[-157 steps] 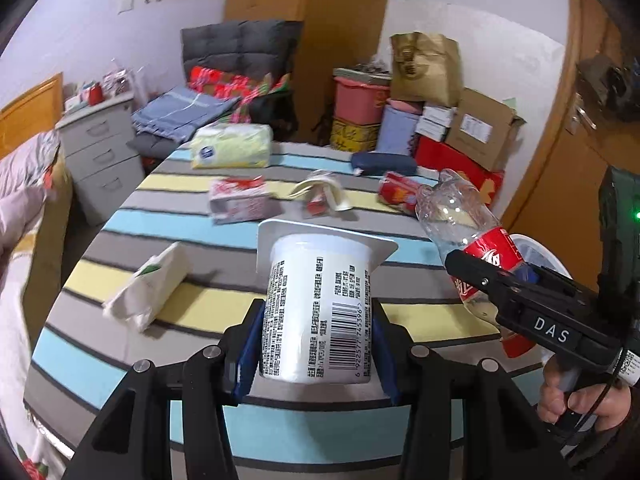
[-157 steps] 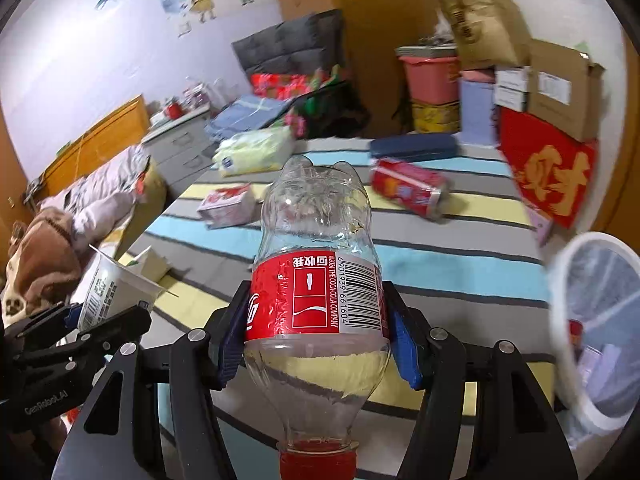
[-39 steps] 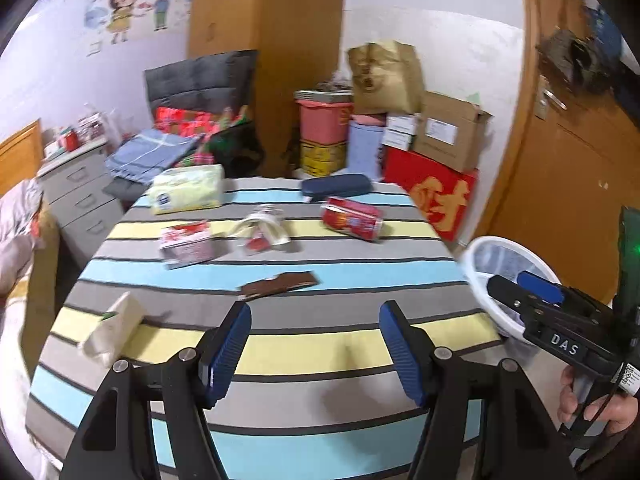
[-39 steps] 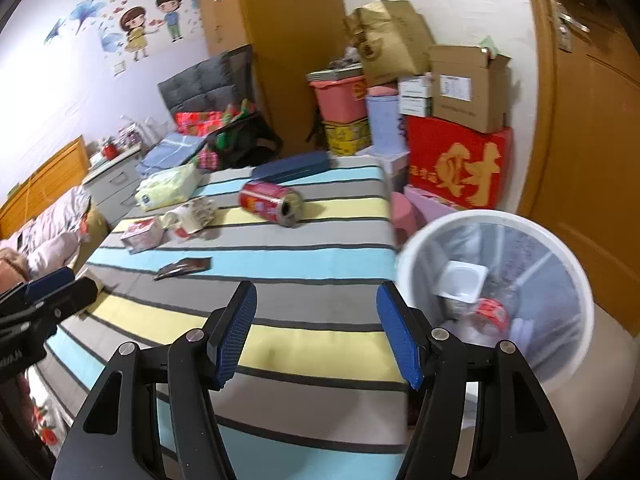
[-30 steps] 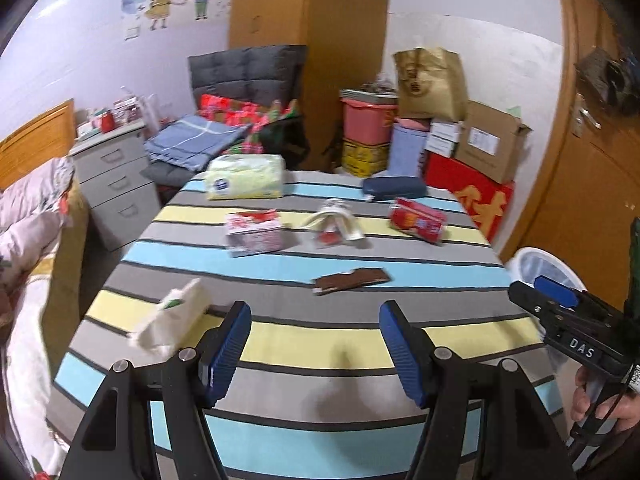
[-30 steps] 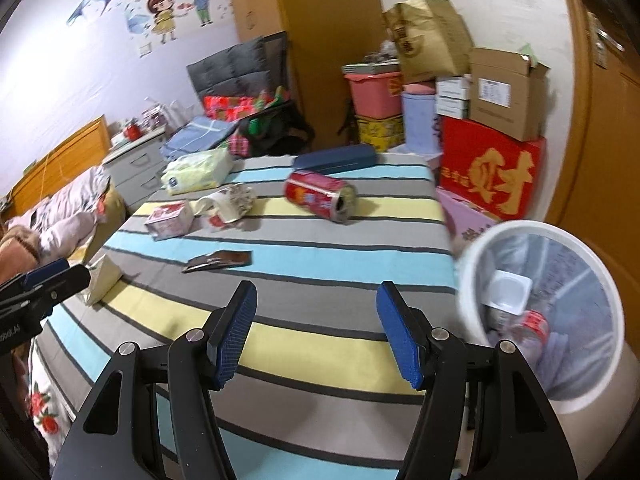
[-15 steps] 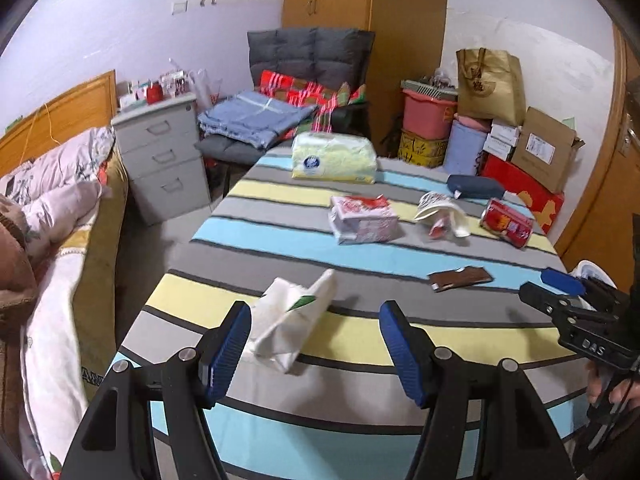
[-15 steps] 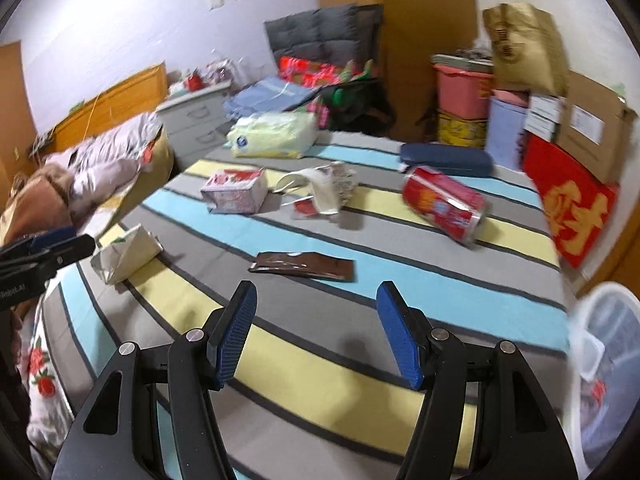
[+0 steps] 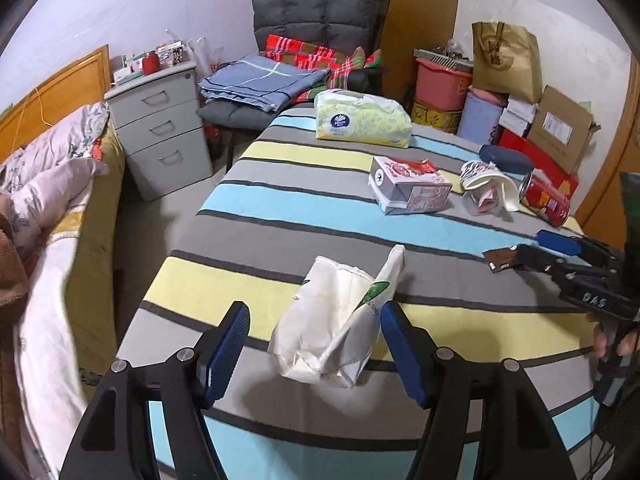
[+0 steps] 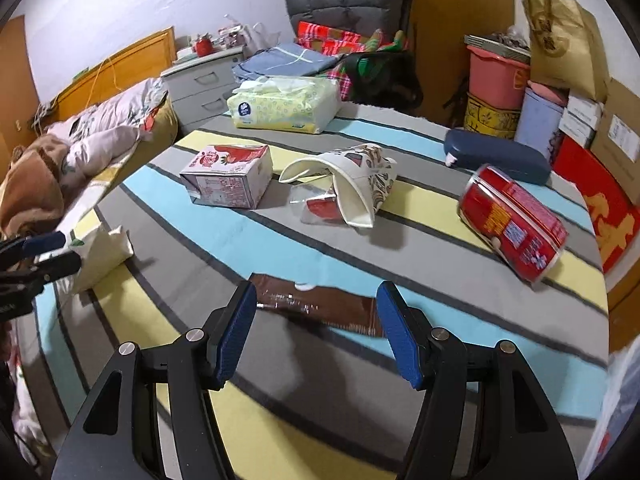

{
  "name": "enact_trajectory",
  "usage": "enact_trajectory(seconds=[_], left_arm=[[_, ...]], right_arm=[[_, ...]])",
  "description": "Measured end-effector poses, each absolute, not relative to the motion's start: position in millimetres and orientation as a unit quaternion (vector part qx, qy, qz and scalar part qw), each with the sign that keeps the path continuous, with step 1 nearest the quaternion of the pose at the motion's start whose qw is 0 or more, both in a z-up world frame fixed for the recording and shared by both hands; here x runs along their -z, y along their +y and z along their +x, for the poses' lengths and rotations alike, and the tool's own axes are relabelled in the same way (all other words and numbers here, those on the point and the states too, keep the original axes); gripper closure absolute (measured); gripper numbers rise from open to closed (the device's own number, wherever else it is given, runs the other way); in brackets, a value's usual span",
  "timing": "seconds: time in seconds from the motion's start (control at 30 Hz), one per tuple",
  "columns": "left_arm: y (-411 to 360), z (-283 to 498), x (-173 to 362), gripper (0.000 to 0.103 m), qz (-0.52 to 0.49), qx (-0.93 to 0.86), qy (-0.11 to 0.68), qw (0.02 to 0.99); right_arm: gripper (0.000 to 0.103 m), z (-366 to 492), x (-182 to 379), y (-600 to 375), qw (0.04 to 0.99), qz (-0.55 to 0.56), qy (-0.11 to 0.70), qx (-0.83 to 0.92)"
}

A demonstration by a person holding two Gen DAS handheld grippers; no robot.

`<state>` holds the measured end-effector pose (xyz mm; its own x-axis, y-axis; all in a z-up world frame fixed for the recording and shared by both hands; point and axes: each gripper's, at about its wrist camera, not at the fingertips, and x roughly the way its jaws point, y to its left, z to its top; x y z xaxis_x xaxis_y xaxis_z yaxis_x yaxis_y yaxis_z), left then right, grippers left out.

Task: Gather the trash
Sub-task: 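Grasp the white paper bag with the left tool while the right tool grasps the brown wrapper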

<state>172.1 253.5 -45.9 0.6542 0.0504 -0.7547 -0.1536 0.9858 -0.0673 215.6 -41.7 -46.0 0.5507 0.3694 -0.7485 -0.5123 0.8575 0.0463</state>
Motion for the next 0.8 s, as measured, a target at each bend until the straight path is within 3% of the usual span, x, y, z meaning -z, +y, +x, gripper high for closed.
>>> enact_trajectory(seconds=[0.37, 0.8], left_arm=[[237.4, 180.1, 62.5, 0.033, -0.076, -0.009, 0.440, 0.895], [240.8, 179.7, 55.1, 0.033, -0.072, -0.022, 0.431, 0.899]], right_arm=[[0.039, 212.4, 56.6, -27.3, 0.840, -0.171, 0.426, -0.290], [0.039, 212.3, 52.5, -22.6, 0.846, -0.157, 0.413, -0.298]])
